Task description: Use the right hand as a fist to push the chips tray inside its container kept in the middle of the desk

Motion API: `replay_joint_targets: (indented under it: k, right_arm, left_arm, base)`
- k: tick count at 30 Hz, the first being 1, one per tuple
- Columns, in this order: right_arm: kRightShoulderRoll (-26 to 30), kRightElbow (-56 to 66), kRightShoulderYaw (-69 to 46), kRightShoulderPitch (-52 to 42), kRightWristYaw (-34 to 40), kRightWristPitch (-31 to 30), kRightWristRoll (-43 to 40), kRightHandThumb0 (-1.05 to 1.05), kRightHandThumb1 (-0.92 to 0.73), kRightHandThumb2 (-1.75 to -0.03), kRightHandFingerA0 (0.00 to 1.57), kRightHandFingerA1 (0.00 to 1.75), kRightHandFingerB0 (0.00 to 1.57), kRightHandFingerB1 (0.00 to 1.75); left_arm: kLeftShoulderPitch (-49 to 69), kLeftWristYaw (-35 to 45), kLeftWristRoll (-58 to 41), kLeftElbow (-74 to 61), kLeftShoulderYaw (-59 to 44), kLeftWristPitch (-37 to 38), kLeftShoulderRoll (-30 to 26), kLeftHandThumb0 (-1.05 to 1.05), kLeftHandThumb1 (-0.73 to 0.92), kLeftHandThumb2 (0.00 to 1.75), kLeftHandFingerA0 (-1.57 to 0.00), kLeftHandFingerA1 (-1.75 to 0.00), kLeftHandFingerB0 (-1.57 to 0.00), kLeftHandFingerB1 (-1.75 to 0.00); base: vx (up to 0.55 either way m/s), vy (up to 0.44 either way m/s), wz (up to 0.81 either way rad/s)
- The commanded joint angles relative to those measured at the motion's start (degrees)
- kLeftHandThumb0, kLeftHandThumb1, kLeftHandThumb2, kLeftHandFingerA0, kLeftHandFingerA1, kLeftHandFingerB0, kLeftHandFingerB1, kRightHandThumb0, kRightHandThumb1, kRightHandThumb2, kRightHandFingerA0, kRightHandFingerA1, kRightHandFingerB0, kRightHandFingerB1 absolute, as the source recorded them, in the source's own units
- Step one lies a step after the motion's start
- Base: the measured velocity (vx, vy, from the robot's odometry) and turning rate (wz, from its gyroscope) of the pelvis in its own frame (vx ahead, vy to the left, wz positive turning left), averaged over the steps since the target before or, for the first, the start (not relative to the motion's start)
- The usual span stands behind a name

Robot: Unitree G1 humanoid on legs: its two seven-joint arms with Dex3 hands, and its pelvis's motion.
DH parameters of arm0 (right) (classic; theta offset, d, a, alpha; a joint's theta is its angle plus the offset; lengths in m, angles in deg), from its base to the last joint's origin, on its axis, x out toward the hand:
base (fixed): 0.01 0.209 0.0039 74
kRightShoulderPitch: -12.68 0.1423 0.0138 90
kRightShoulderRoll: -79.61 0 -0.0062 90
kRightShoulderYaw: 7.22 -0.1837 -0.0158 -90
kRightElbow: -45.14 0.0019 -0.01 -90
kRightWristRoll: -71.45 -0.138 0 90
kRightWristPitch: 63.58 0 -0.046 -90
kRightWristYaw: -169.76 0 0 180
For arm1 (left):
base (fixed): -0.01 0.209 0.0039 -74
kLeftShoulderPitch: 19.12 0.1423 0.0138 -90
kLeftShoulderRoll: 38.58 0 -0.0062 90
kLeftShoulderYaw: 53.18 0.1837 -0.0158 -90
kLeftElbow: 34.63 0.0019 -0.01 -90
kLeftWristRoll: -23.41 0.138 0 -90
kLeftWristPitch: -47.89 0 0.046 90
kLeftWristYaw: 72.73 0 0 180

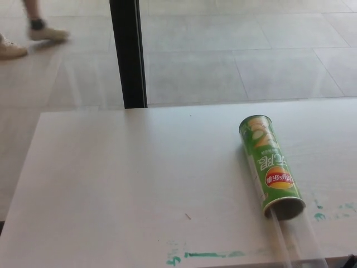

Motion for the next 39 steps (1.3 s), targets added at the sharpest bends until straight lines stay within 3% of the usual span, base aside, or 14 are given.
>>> replay_joint_targets:
  k: [1,7,8,9,11,12,13,14,15,34,35,36,37,39]
  right_arm:
    - [-0.31,-1.28,0.86,1.97,4.0,-2.29,0.61,-0.74,-0.92,-0.74,0.89,1.61,0.64,0.52]
    - [-1.15,1.47,1.31,3.04,1.49,-2.83,-2.0,-0.66,-0.75,-1.18,1.16,1.38,0.56,0.66]
    - [-1.33,1.94,1.39,3.13,1.74,-2.83,-2.08,-0.76,-0.87,-0.76,0.89,1.65,0.59,0.53]
    - [-1.18,2.24,1.5,3.27,2.01,-2.7,-1.84,-0.73,-0.85,-0.73,0.88,1.63,0.6,0.54]
    - [-0.93,2.66,1.41,3.42,2.65,-2.23,-2.33,-0.72,-0.84,-0.72,0.89,1.63,0.62,0.54]
    - [-0.8,2.34,1.36,3.61,3.23,-1.91,-2.55,-0.73,-0.84,-0.73,0.89,1.66,0.62,0.54]
    - [-0.74,2.08,1.27,3.72,3.61,-1.78,-2.67,-0.73,-0.84,-0.73,0.89,1.66,0.62,0.54]
    - [-0.64,1.46,1.2,3.99,4.61,-1.53,-2.56,-0.72,-0.9,-0.67,0.91,1.61,0.64,0.52]
    - [-0.46,1.33,1.03,4.09,4.88,-1.69,-2.33,-0.72,-0.92,-0.67,0.91,1.61,0.64,0.52]
    - [0.7,-5.65,3.49,9.63,4.07,-4.54,0.14,-0.73,-0.92,-0.7,0.9,1.59,0.66,0.5]
    - [0.7,-5.98,3.81,9.89,4.14,-4.85,0.28,-0.72,-0.92,-0.67,0.93,1.55,0.67,0.5]
    - [0.6,-6.61,4.03,10.1,4.76,-4.69,0.04,-0.72,-0.92,-0.67,0.93,1.55,0.67,0.5]
    - [0.64,-6.87,4.21,10.24,4.65,-4.68,-0.14,-0.72,-0.91,-0.67,0.93,1.55,0.67,0.5]
    - [0.31,-7.36,4.94,10.63,4.27,-5.14,-0.07,-0.73,-0.91,-0.67,0.92,1.57,0.66,0.5]
  left_arm:
    - [0.43,0.76,-0.53,0.07,0.05,1.31,-1.21,-0.81,0.48,1.29,-1.06,-1.39,-0.04,-0.78]
    - [0.47,0.67,-0.44,0.11,0.2,1.39,-0.97,-0.85,0.48,1.3,-1.02,-1.38,0.0,-0.78]
    - [0.37,0.64,-0.6,0.17,0.08,1.07,-1.01,-0.74,0.44,1.25,-1.08,-1.36,-0.12,-0.79]
    - [0.44,0.64,-0.38,0.13,0.27,1.34,-1.01,-1.05,0.92,0.87,-0.62,-1.6,-0.25,-1.24]
    - [0.4,0.73,-0.59,0.22,0.11,1.19,-1.01,-1.05,0.67,1.32,-0.83,-1.32,-0.39,-0.99]
    - [0.41,0.83,-0.65,0.25,0.06,1.19,-1.01,-0.77,0.43,1.25,-1.09,-1.37,-0.11,-0.79]
    - [0.45,0.96,-0.63,0.25,0.08,1.19,-1.03,-0.77,0.43,1.25,-1.09,-1.37,-0.11,-0.79]
    - [0.45,0.75,-0.69,0.11,0.05,1.13,-1.03,-1.05,0.92,0.86,-0.65,-1.61,-0.24,-1.27]
    - [0.5,0.81,-0.85,0.0,-0.09,1.28,-0.95,-0.72,0.45,1.25,-1.11,-1.37,0.0,-0.74]
    - [0.71,1.69,-1.07,-0.51,0.19,1.09,-0.7,-0.79,0.51,1.31,-1.18,-1.44,-0.05,-0.79]
    - [0.68,1.5,-1.05,-0.55,0.21,0.95,-0.73,-1.05,0.92,0.87,-0.69,-1.64,-0.25,-1.28]
    - [0.61,1.23,-1.09,-0.57,0.17,0.79,-0.71,-1.05,0.92,0.87,-0.69,-1.64,-0.25,-1.28]
    - [0.67,0.91,-0.59,-0.54,0.62,1.12,-0.65,-0.71,0.47,1.26,-1.17,-1.4,-0.15,-0.81]
    - [0.75,0.84,0.05,-0.38,1.31,1.37,-0.7,-0.87,0.52,1.33,-1.1,-1.43,0.0,-0.79]
  base:
    - [0.0,0.0,0.0]
    - [0.0,0.0,0.0]
    - [0.0,0.0,0.0]
    - [0.0,0.0,0.0]
    - [0.0,0.0,0.0]
    - [0.0,0.0,0.0]
    - [0.0,0.0,0.0]
    - [0.0,0.0,0.0]
    - [0.0,0.0,0.0]
    - [0.0,0.0,0.0]
    - [0.0,0.0,0.0]
    - [0.0,0.0,0.0]
    - [0.0,0.0,0.0]
    - [0.0,0.0,0.0]
